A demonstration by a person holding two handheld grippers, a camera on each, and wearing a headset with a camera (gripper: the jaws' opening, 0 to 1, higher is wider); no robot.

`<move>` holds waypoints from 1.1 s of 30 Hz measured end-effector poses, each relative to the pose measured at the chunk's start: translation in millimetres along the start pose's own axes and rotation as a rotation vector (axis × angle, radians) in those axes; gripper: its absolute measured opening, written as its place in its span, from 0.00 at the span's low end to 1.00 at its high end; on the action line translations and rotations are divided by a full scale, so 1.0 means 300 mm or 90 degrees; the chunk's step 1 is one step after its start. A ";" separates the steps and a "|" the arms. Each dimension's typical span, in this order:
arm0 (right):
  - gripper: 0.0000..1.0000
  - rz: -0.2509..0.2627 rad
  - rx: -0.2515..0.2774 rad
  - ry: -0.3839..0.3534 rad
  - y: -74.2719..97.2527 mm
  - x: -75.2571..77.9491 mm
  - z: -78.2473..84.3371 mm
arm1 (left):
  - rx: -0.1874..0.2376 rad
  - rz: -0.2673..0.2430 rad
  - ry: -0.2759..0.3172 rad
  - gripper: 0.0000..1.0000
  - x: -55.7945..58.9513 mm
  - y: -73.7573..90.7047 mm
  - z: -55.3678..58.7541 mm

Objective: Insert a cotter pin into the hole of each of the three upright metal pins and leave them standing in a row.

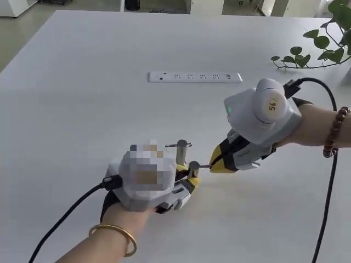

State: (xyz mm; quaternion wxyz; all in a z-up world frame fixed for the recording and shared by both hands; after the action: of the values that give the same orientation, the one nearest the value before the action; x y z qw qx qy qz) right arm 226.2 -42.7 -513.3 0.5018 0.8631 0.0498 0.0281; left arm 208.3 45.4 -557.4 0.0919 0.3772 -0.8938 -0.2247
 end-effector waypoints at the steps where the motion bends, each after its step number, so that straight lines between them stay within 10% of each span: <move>1: 0.00 -0.002 0.000 -0.008 -0.002 0.000 -0.001 | -0.001 -0.004 0.005 0.12 0.001 0.000 0.002; 33: 0.12 0.018 0.025 -0.068 0.000 0.016 -0.020 | -0.009 -0.060 0.078 0.12 0.011 -0.009 0.033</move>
State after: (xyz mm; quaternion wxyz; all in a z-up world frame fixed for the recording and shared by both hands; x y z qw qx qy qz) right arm 230.4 -36.9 -510.3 0.4860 0.8738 0.0115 -0.0122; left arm 204.3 44.6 -567.4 0.1384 0.4310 -0.8662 -0.2117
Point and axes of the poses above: the centre of the closed fingertips' face, and the gripper's own axes: y roughly backward along the fingers, x roughly to its right, z roughly out of its underside, the point moved 6 cm from there along y, roughly backward along the fingers, and after that the axes turned 6 degrees about -z, right-handed, at the moved point
